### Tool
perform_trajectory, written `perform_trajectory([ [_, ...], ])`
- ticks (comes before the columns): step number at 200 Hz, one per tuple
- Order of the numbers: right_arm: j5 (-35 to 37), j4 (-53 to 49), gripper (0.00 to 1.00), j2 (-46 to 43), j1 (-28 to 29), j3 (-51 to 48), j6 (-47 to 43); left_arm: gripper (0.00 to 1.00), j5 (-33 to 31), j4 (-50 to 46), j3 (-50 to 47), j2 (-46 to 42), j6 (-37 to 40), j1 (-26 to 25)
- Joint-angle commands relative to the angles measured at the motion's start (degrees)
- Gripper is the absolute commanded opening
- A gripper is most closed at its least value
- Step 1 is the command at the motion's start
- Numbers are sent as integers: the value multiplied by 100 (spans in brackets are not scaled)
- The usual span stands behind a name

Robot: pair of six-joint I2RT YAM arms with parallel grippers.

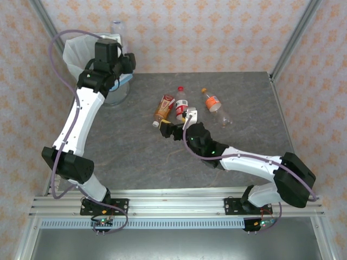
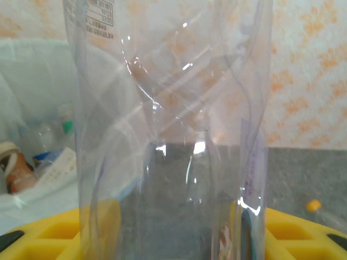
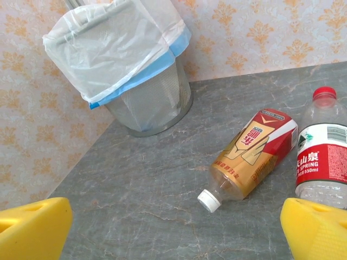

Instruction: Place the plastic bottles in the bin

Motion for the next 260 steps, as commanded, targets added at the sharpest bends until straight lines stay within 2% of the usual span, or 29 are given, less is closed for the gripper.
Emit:
perform_trajectory([
  [1,95,34,99,-219,-30,-62,72,45,-97,-264,555,334,188,182],
  [98,324,24,99,-556,-32,-363,243,44,-690,191,1955,1666,531,863],
  [167,340,32,99,-561,-31,-380,305,45,-1139,-36,3616,3090,-486,1049],
  [188,340,33,99,-563,-30,-385,336,45,-1050,76,3763,3356,-945,1048],
  [219,330,24,99,-607,-30,-419,363,46,-1256,363,3825,3682,-1439,1060],
  [236,341,24,99,-649,-30,-458,384,49,-1217,372,3982,3872,-1646,1068],
  [260,382,24,99,-714,-30,-527,416,58,-966,175,4323,4072,-1878,1064],
])
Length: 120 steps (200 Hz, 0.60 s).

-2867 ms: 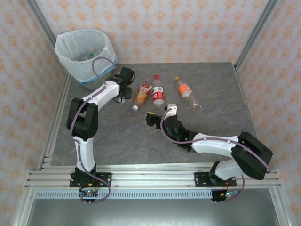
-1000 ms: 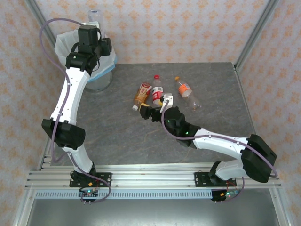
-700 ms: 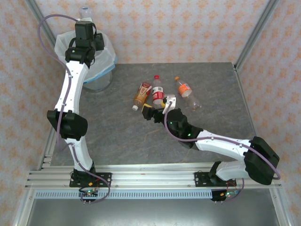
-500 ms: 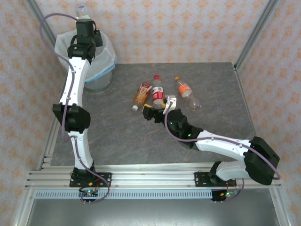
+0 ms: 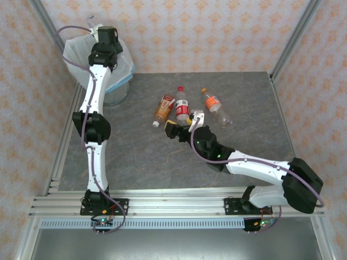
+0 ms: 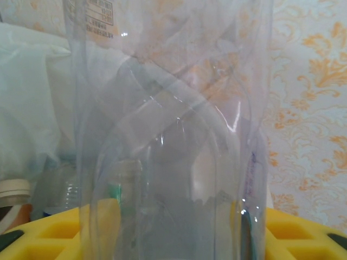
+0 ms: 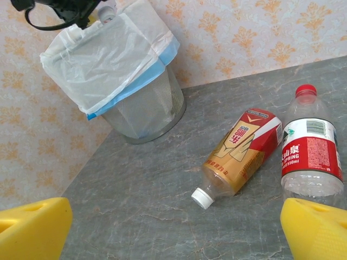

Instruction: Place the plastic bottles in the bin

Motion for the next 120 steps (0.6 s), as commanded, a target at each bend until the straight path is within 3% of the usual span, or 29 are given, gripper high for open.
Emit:
perform_trajectory([
  [1,150,31,99,-201,-30,-102,110,59,103,38,430,81,-458,32],
  [26,160,22,99,-223,-30,-138,128,68,529,94,454,33,-483,32],
  [72,158,20,99,-219,-37,-156,136,85,745,-110,452,-191,-446,36],
  [120,137,-1026,99,-394,-451,-3,124,92,1706,-502,369,-547,-468,35],
])
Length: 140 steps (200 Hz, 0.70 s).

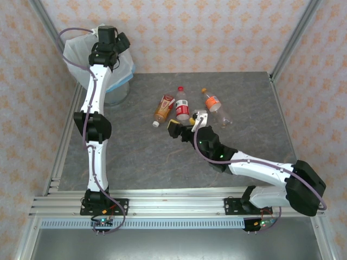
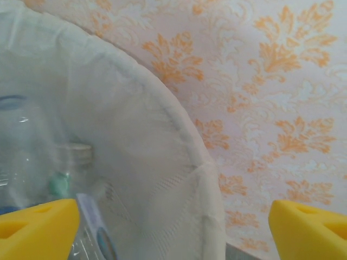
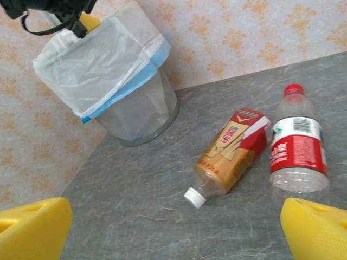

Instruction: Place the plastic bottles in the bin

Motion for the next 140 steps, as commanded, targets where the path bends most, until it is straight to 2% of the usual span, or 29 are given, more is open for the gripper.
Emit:
perform_trajectory([
  [1,94,-802,99,-165,-296,87,18,92,701,-332,80,-660,-49,35],
  [29,11,-1637,99,-436,-910,221,-175,93,1298,-124,-663,-1222,-57,28],
  [62,-243,-2145,99,-433,-1824,194,-299,95,1499,548,-2201,-2203,-143,21],
  [93,-853,-2617,99,-228,-2647,397,-473,97,1570,1297,-3713,-3184,-291,21],
  [140,-1294,-3439,99,488,-3433,924,-1123,100,1978,2021,-5418,-4321,-631,21],
])
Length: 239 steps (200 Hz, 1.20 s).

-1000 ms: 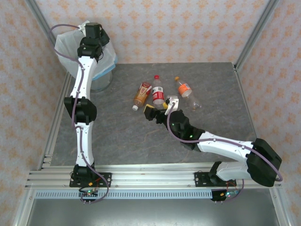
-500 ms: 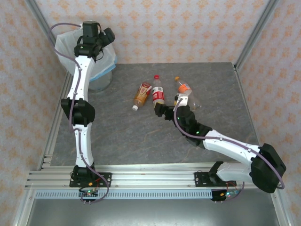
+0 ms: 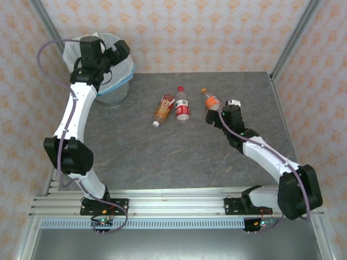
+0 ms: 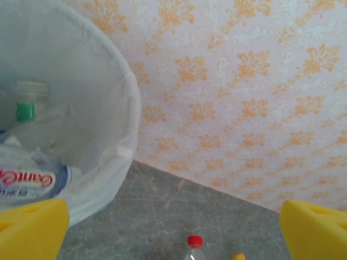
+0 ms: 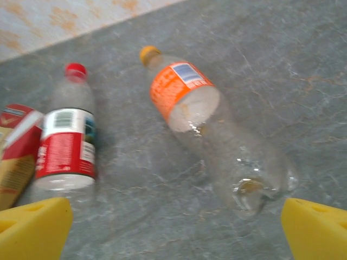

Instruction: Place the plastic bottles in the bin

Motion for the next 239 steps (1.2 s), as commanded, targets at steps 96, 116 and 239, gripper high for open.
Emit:
perform_trajectory([
  [96,-1243,-2029,99,1644,-1027,1856,-2714,100,965,748,-3011,-2523,-273,-366],
  [116,-1903,-2661,99,2001,-1178,2309,-3623,100,861,324,-3254,-2890,-29,-366],
  [239,-1736,-4649,87,4502,-1316,5008,-4139,100,-110,-144,-4156,-3918,489,-366],
])
